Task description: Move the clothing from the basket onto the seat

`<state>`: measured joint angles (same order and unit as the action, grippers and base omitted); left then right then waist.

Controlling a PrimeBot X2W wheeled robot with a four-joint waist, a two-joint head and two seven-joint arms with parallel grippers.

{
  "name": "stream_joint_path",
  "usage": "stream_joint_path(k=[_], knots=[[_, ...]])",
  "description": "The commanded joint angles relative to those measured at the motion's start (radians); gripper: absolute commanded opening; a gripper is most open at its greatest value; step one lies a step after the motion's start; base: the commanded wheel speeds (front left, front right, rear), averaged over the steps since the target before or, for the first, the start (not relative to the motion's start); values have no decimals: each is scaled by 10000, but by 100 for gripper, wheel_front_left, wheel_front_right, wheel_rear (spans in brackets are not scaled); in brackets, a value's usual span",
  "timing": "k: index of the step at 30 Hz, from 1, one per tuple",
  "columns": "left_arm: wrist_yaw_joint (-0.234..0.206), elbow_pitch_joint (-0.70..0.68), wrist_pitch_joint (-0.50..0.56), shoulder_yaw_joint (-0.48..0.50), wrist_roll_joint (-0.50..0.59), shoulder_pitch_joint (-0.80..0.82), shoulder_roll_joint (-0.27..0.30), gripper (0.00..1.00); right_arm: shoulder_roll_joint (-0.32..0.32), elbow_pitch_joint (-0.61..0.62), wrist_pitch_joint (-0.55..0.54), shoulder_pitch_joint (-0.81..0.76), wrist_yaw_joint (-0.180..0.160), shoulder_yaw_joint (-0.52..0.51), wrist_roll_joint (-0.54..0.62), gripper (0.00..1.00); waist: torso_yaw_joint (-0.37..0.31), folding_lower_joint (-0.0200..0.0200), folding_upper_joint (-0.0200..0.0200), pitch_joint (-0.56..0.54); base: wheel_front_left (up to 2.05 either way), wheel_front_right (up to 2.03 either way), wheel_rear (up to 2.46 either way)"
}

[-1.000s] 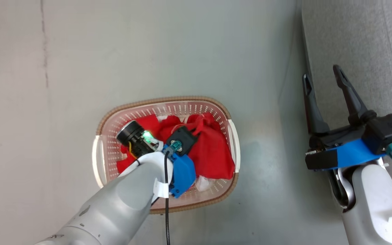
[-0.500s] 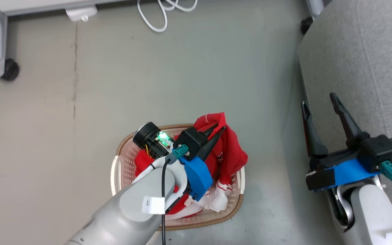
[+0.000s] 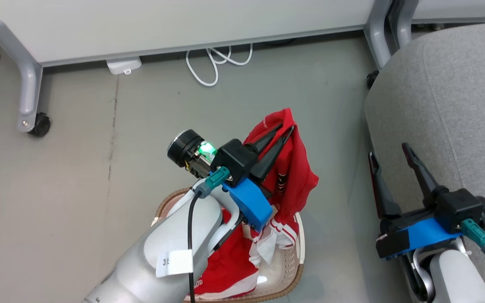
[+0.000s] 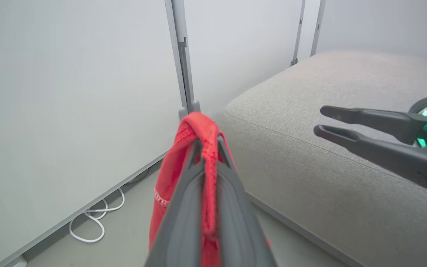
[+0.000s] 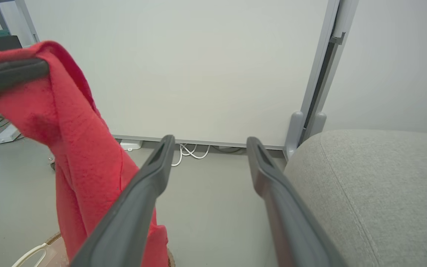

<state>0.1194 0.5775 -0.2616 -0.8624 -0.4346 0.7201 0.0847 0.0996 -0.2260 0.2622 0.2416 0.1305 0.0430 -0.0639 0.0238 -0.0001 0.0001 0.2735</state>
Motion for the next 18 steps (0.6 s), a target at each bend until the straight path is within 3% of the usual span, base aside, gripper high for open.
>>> stream_joint_path(k=[1,18], knots=[[2,-180,-50,140,124,49,-26,0,-43,-38,42,-173,5,12,-50,100,0,1,-1,-224,0,0,0],[68,-1052,-51,786,449,1934,-158,0,-189,-144,42,-585,5,-38,-84,100,-37,1,-1,-943,0,0,0]])
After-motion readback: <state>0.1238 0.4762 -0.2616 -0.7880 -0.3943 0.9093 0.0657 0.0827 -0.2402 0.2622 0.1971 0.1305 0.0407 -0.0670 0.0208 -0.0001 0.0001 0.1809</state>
